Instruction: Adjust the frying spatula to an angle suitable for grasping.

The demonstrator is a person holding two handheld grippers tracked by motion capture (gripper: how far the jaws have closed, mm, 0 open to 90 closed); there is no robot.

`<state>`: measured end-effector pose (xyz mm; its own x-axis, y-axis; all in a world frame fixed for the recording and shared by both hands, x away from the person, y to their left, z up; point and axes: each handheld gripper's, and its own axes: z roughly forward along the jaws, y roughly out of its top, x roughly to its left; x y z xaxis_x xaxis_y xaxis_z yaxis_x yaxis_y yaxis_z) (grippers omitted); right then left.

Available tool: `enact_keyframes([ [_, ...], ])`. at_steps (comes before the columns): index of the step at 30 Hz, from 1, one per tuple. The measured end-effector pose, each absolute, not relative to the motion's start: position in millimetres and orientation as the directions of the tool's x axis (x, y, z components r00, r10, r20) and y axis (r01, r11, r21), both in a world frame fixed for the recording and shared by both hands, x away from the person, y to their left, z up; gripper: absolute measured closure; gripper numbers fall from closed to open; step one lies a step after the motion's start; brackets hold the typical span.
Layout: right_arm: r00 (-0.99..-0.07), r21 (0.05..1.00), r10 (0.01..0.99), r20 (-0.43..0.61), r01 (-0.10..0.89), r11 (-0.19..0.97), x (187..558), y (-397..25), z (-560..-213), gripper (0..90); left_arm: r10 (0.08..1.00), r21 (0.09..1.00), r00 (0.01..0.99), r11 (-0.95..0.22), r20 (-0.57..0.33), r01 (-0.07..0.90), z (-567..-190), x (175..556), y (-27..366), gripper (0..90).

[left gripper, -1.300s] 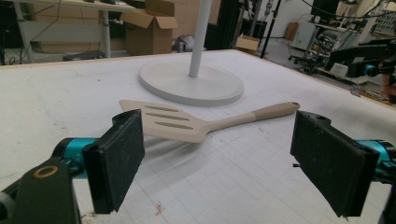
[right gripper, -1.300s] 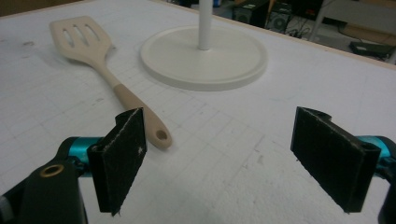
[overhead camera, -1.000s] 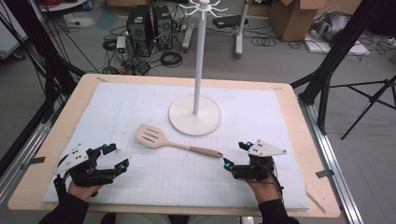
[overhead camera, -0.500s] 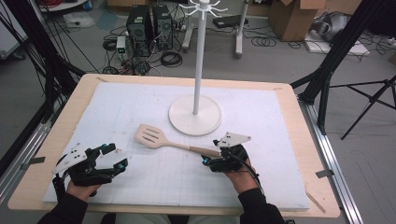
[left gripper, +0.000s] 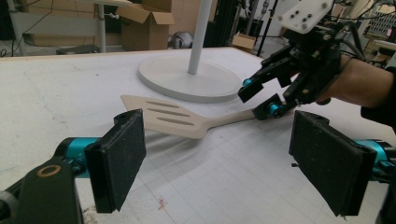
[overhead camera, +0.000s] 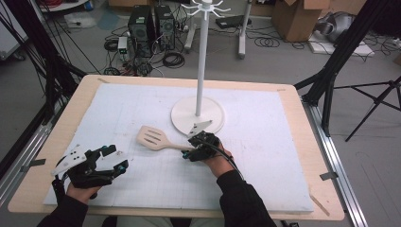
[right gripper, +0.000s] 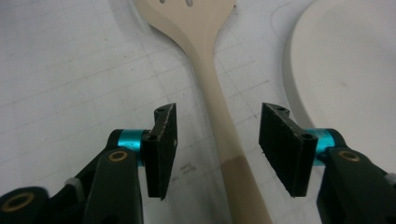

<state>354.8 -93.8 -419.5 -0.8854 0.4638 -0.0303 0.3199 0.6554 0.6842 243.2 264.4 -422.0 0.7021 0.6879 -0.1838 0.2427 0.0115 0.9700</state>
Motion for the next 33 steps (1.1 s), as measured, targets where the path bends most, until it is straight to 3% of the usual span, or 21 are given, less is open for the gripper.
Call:
enact_keyframes([
  [11, -0.912, 0.617, 0.409, -0.004, 0.32, 0.719, 378.7, -73.1, -428.8, 62.8, 0.688, 0.968, 0.699, 0.02, -0.195, 0.25, -421.6, 243.4, 267.5, 19.2],
  [14, -0.918, 0.62, 0.396, 0.017, 0.32, 0.717, 380.6, -73.4, -428.6, 74.7, 0.687, 0.967, 0.698, 0.024, -0.2, 0.252, -421.6, 243.4, 267.3, 19.2],
  [33, -0.988, 0.617, 0.154, -0.006, 0.118, 0.778, 363.2, -68.3, -424.0, 77.6, 0.699, 0.967, 0.682, 0.052, -0.215, 0.251, -420.9, 243.2, 273.2, 19.5],
])
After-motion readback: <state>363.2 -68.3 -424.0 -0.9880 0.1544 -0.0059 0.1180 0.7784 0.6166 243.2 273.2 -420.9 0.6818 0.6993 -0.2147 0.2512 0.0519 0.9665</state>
